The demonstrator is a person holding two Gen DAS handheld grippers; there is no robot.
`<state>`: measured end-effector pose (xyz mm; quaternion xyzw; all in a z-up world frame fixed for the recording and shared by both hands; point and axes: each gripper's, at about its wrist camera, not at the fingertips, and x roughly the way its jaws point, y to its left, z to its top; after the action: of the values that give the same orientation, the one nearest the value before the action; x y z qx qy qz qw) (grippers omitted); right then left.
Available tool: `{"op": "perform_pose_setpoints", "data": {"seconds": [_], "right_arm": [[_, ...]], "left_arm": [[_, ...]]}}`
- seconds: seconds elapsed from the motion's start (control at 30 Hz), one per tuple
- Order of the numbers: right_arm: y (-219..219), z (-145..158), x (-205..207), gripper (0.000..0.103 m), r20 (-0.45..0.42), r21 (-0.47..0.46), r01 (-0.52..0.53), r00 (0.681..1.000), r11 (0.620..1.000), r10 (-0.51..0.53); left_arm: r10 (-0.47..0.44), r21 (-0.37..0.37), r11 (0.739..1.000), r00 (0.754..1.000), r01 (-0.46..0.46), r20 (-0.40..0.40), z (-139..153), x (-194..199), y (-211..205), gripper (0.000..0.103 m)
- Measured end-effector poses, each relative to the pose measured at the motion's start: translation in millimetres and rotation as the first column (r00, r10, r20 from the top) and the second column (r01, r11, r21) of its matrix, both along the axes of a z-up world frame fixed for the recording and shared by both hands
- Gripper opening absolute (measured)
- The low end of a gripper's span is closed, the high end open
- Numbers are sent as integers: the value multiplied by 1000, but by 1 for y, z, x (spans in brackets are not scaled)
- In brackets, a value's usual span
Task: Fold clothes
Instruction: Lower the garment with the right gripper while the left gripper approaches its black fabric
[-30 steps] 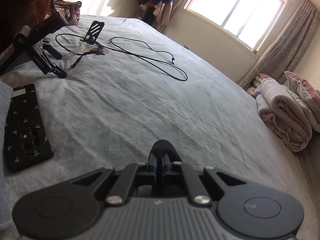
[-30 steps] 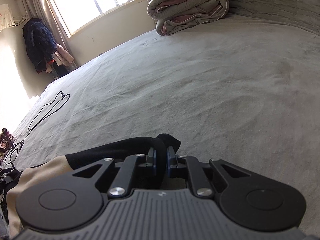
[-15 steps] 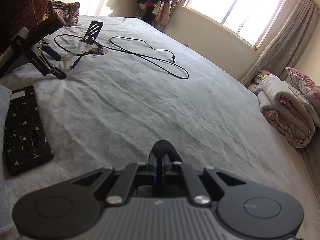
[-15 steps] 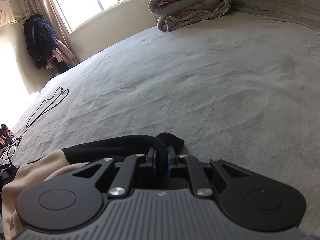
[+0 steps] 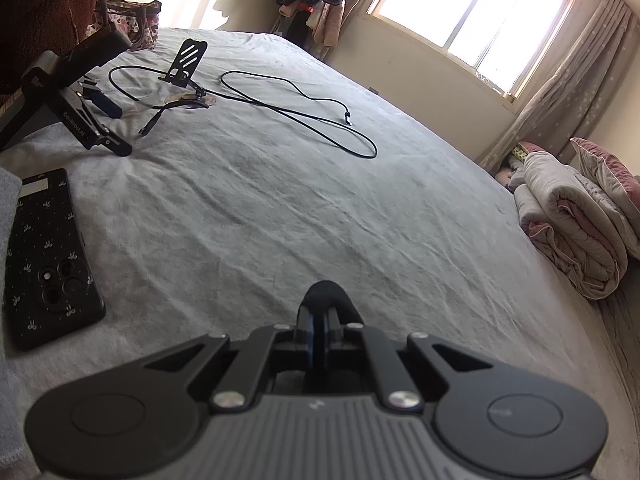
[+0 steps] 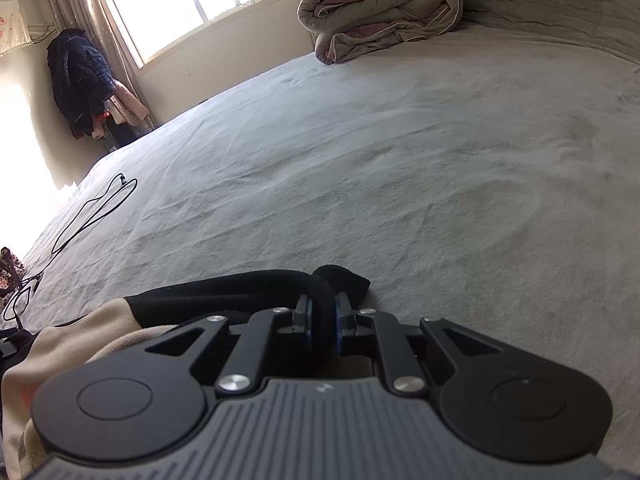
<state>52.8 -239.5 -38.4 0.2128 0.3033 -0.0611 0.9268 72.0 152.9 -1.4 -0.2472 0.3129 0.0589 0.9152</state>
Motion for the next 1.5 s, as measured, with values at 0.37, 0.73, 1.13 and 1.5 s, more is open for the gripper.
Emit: {"op": "perform_pose_setpoints", "data": {"seconds": [0.37, 0.73, 1.13, 1.5], "right_arm": [[6, 0, -1, 13, 8, -39, 6, 1000, 999, -6], [9, 7, -2, 13, 14, -59, 17, 1000, 998, -16], [-10, 46, 21, 12, 86, -90, 23, 996, 996, -15], [-34, 68, 57, 12, 159, -189, 64, 987, 980, -34]], "left_arm": [[-2, -40, 999, 1000, 2, 1, 0, 0, 6, 4], [-13, -35, 999, 1000, 13, 22, 7, 1, 2, 4], [-117, 153, 982, 991, 107, 58, 30, 36, -35, 4], [-200, 282, 946, 973, 161, 116, 55, 109, -82, 4]]}}
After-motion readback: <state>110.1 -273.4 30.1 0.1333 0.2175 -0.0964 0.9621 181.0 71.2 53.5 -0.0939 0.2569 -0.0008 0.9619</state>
